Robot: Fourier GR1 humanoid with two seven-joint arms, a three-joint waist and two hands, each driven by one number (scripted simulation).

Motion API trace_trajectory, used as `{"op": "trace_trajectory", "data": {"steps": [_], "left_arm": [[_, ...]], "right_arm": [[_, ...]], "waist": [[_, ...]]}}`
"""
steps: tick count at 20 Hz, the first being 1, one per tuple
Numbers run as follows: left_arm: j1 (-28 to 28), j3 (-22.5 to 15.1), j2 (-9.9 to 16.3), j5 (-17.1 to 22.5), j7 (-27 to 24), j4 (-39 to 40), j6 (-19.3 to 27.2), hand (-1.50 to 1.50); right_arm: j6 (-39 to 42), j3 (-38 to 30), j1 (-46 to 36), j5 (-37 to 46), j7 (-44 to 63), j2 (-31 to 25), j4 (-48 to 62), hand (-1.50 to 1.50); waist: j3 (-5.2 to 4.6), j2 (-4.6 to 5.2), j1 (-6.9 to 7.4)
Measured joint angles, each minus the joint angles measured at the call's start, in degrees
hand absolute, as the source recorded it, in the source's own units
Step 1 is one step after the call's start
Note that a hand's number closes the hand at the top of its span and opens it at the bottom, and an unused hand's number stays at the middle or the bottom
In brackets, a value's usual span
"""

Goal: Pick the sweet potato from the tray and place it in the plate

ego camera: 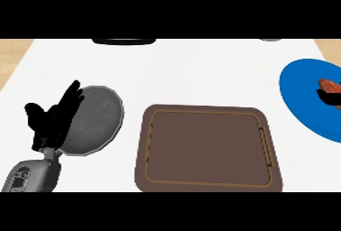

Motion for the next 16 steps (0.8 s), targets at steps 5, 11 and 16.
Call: {"op": "trace_trajectory", "data": {"steps": [5, 11, 16], "left_arm": [[-0.49, -0.05, -0.44, -0.62, 0.16, 0.52, 0.4, 0.0], [-1.2, 0.1, -0.55, -0.72, 1.9, -0.17, 0.85, 0.0], [0.19, 0.34, -0.5, -0.74, 2.01, -1.47, 0.94, 0.0]], "right_arm": [[1.69, -2.0, -1.31, -2.8, -11.26, -2.2, 8.15, -1.5], [0.34, -5.68, -2.65, -8.37, -24.07, -1.83, 6.55, -1.5], [5.03, -9.21, -3.72, -15.9, -28.39, 0.26, 1.93, -1.5]], "waist": [[0.03, 0.07, 0.07], [0.04, -0.19, -0.46], [-0.08, -0.56, -1.02]]}}
